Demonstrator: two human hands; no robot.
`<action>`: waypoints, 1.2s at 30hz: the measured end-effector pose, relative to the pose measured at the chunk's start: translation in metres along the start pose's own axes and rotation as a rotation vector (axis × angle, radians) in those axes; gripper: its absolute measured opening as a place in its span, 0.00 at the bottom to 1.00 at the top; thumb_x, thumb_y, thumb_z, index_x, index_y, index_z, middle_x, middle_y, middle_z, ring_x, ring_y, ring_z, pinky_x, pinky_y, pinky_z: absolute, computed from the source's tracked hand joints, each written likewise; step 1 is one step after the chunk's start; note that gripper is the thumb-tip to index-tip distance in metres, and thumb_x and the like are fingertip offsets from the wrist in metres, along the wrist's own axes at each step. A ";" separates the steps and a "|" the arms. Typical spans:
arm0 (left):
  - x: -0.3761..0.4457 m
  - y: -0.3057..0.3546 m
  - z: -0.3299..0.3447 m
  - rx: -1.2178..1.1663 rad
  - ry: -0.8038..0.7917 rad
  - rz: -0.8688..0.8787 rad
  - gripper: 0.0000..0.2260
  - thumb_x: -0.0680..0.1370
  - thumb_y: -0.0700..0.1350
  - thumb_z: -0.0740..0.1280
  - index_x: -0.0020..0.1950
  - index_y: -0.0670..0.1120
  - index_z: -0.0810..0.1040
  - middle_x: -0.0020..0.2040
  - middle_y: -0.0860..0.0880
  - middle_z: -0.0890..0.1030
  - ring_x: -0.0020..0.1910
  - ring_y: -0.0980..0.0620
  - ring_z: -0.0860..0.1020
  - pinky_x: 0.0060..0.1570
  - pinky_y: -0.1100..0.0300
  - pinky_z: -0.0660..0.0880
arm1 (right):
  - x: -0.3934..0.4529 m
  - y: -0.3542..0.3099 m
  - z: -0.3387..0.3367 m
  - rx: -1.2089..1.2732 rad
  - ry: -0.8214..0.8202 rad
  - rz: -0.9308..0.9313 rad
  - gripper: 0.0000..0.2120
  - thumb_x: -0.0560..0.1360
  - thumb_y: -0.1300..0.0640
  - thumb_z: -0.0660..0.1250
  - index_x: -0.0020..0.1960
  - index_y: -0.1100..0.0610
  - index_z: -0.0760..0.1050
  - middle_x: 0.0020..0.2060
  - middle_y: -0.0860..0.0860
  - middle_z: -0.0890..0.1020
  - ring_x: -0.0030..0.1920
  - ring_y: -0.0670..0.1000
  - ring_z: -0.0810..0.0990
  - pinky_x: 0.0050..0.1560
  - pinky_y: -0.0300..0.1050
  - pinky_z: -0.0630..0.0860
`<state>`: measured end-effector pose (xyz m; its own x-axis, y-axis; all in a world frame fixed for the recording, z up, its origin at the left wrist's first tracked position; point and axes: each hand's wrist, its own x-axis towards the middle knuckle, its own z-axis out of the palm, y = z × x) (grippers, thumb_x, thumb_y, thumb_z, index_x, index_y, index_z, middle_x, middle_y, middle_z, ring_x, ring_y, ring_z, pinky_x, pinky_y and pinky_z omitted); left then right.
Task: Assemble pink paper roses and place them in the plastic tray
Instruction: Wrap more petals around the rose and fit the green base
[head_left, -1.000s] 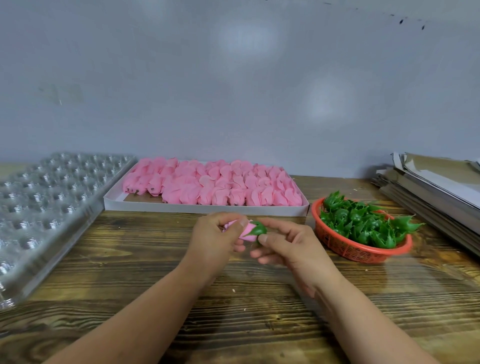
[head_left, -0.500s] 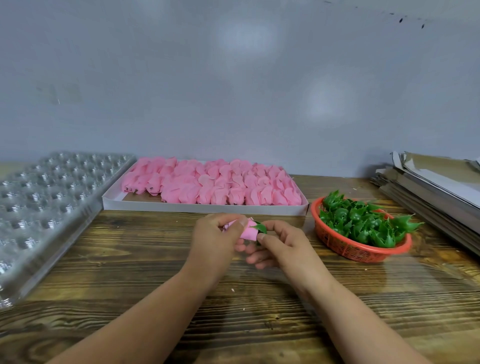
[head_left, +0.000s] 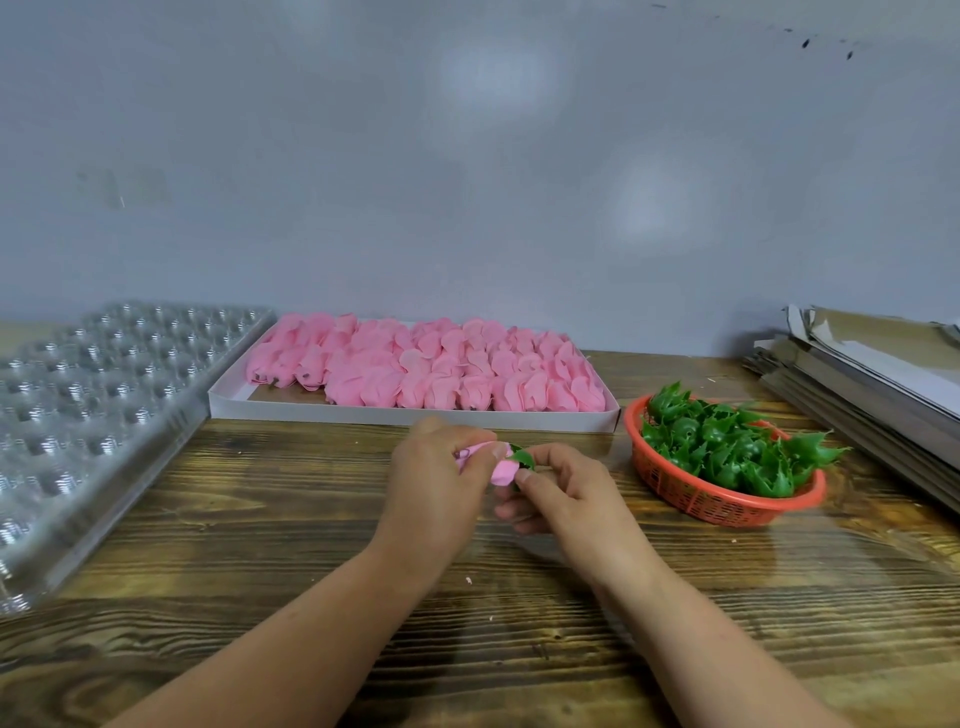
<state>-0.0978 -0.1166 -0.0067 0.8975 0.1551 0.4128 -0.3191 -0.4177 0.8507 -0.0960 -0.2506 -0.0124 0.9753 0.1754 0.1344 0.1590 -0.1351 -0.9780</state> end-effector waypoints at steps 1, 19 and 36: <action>0.000 0.000 0.000 -0.008 0.008 -0.004 0.07 0.76 0.44 0.70 0.52 0.46 0.85 0.46 0.50 0.75 0.47 0.49 0.78 0.51 0.46 0.78 | 0.000 0.000 0.000 -0.006 -0.007 0.003 0.05 0.79 0.64 0.60 0.52 0.62 0.74 0.36 0.55 0.83 0.36 0.49 0.83 0.34 0.37 0.78; 0.000 -0.008 0.005 0.101 0.105 0.130 0.07 0.76 0.42 0.70 0.52 0.45 0.85 0.42 0.55 0.72 0.41 0.62 0.72 0.41 0.78 0.65 | -0.001 -0.001 0.008 0.021 0.044 0.046 0.06 0.79 0.65 0.59 0.52 0.61 0.75 0.40 0.59 0.83 0.38 0.51 0.82 0.38 0.43 0.78; 0.001 -0.008 0.006 0.105 0.087 0.145 0.07 0.76 0.43 0.70 0.53 0.45 0.85 0.41 0.56 0.71 0.41 0.61 0.72 0.42 0.78 0.65 | -0.002 -0.006 0.004 0.227 0.090 0.149 0.14 0.77 0.65 0.60 0.39 0.57 0.81 0.35 0.56 0.84 0.33 0.49 0.83 0.33 0.38 0.77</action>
<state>-0.0925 -0.1188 -0.0152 0.8134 0.1613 0.5589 -0.4057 -0.5313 0.7437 -0.0993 -0.2464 -0.0069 0.9967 0.0809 -0.0103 -0.0161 0.0709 -0.9974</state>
